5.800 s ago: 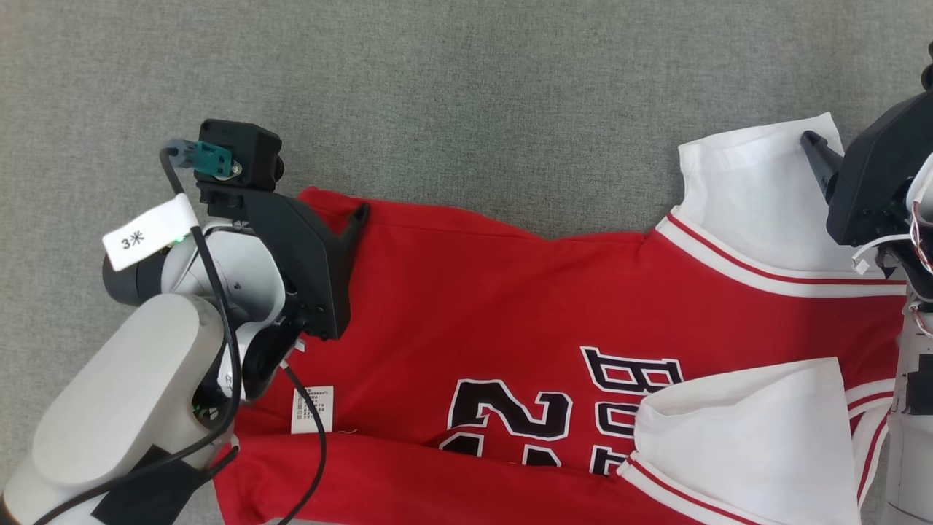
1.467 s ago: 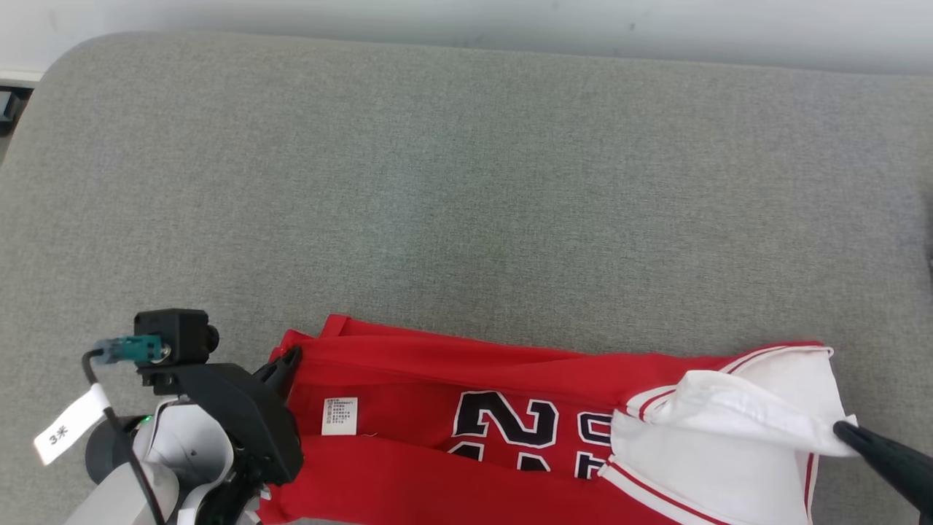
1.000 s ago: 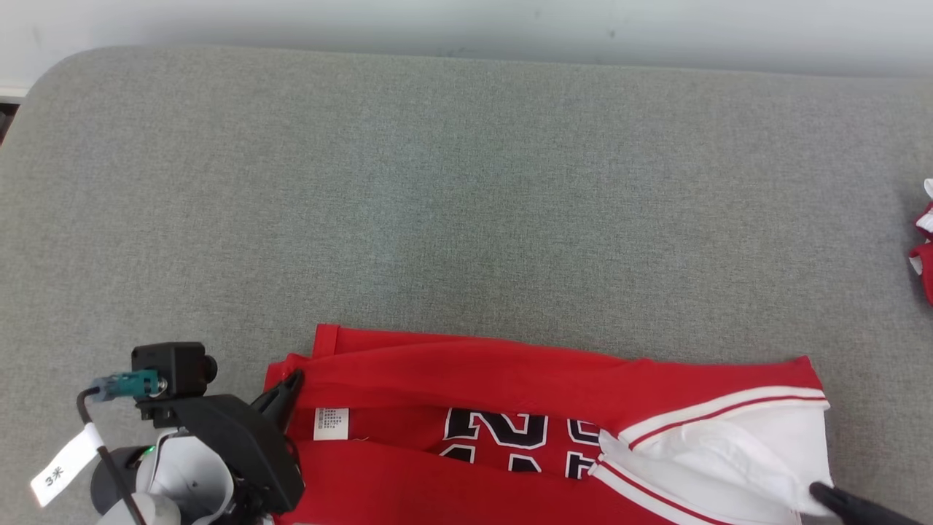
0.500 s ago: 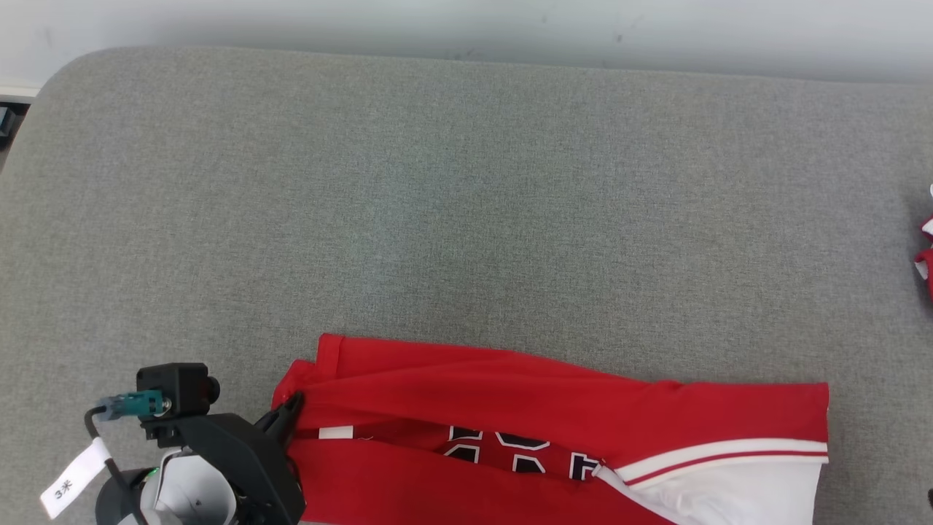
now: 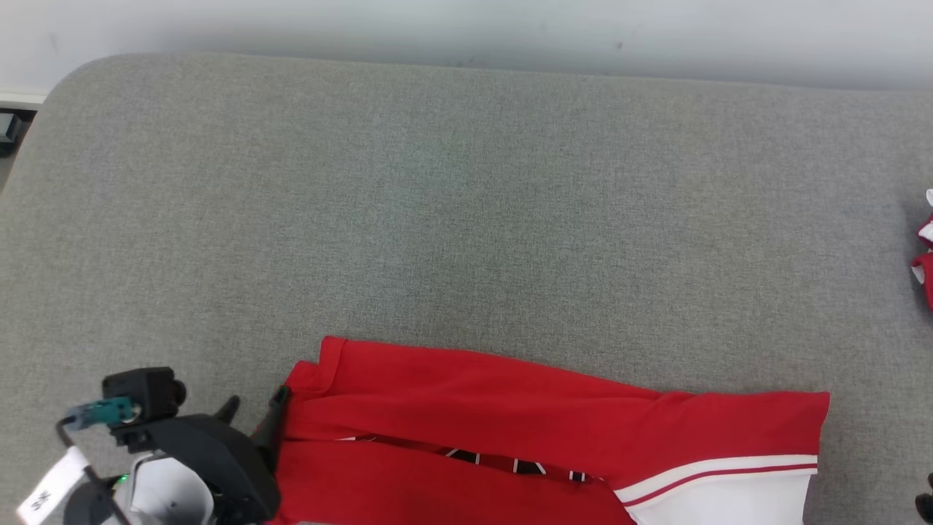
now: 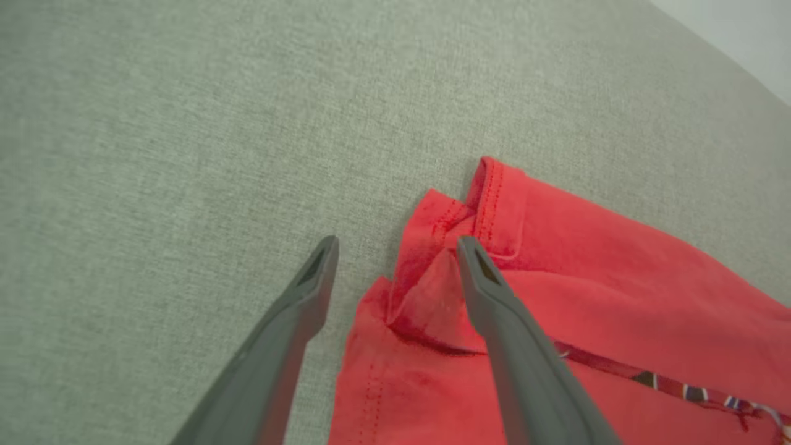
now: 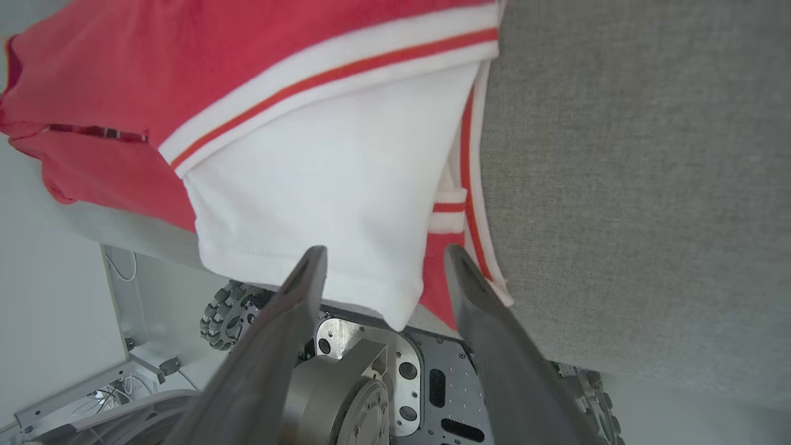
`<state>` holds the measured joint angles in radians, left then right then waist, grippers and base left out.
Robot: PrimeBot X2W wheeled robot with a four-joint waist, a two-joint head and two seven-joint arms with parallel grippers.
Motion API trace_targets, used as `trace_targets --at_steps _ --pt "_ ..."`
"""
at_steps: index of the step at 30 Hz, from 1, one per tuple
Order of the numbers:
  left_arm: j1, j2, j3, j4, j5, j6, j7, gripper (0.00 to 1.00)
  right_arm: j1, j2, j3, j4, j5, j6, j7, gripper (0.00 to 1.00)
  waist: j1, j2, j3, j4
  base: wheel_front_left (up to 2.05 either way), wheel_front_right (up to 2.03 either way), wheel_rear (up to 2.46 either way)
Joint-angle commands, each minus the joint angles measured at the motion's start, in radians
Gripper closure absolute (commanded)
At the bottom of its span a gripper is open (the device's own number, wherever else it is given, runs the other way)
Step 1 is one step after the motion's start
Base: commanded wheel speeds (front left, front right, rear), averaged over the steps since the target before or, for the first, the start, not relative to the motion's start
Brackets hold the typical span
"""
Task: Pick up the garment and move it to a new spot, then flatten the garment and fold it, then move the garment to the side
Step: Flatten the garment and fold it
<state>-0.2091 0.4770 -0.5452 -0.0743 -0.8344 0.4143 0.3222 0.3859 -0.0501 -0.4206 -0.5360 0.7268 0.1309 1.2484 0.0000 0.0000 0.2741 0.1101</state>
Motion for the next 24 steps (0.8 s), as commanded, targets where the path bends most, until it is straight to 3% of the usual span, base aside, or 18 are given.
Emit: trace_targets --at_steps 1,9,16,24 --pt "0.013 0.008 0.019 -0.01 0.006 0.008 -0.024 0.0 -0.015 -0.001 0.003 -0.015 -0.005 0.0 -0.023 0.0 0.0 0.0 -0.006 0.001 0.0 0.0 0.0" --pt "0.025 -0.009 0.083 -0.045 0.056 -0.035 -0.247 0.0 -0.096 -0.001 0.047 -0.036 -0.003 0.0 -0.218 0.0 0.0 0.0 -0.053 0.01 0.0 0.0 0.0" --pt "0.033 -0.041 0.095 -0.05 0.13 -0.123 -0.513 0.0 -0.192 -0.001 0.106 0.094 -0.032 0.0 -0.589 0.0 0.0 0.0 -0.117 0.019 0.0 0.0 0.0" --pt "0.068 -0.087 0.098 -0.003 0.192 -0.166 -0.582 0.0 -0.264 -0.001 0.204 0.286 -0.076 0.0 -0.95 0.0 0.0 0.0 -0.175 0.017 0.0 0.0 0.0"
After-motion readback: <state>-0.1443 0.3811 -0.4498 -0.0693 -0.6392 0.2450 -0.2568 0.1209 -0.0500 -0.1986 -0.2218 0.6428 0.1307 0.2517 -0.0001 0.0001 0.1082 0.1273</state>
